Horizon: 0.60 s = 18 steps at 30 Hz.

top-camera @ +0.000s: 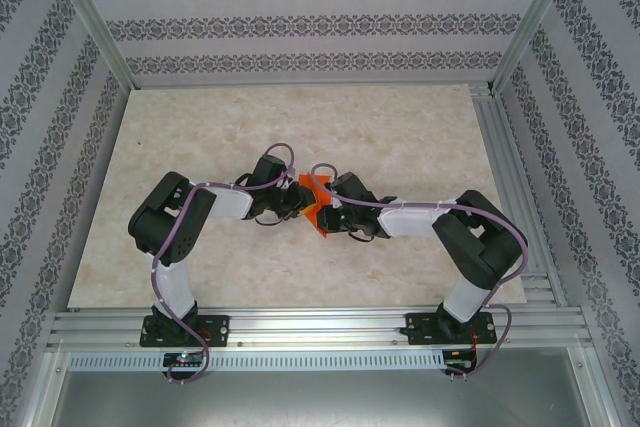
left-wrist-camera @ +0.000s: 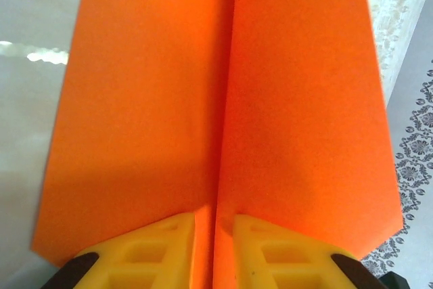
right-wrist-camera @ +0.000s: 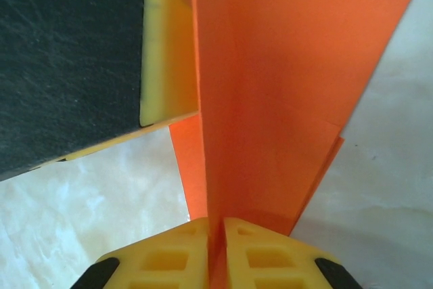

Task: Fold a paper plane with a square sheet of paper (fold left side to right side)
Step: Fourth fold the wing at the center of the table.

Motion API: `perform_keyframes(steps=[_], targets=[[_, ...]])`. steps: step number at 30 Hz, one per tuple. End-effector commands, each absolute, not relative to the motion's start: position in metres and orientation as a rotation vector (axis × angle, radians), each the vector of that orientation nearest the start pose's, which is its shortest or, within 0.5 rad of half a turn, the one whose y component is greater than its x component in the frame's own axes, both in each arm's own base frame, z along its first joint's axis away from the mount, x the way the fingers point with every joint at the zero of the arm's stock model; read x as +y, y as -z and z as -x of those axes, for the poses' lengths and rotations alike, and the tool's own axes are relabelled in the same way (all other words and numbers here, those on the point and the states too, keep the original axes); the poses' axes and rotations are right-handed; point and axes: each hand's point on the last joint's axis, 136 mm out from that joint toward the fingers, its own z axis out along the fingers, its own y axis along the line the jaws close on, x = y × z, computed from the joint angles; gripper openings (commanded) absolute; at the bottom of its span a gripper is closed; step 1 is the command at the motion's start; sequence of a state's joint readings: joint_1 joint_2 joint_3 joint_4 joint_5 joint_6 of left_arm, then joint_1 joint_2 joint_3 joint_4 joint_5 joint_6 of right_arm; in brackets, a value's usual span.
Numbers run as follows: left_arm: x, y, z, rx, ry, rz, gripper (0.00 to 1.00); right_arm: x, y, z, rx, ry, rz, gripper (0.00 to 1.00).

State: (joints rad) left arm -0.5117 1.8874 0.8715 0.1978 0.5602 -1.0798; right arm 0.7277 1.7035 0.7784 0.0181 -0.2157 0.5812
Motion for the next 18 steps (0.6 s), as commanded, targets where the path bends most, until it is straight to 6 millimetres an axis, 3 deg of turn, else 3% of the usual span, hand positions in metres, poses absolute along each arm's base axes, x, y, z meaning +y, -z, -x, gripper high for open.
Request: perform_keyframes(steps=[1, 18], targets=[[-0.301, -0.031, -0.339, 2.647, 1.325, 0.445, 0.24, 0.297, -0.022, -0.276, 2.621, -0.837, 0.277, 0.14], [-0.297, -0.018, -0.335, 2.69, 1.265, 0.468, 0.24, 0.292, -0.044, -0.279, 2.6, -0.812, 0.32, 0.29]])
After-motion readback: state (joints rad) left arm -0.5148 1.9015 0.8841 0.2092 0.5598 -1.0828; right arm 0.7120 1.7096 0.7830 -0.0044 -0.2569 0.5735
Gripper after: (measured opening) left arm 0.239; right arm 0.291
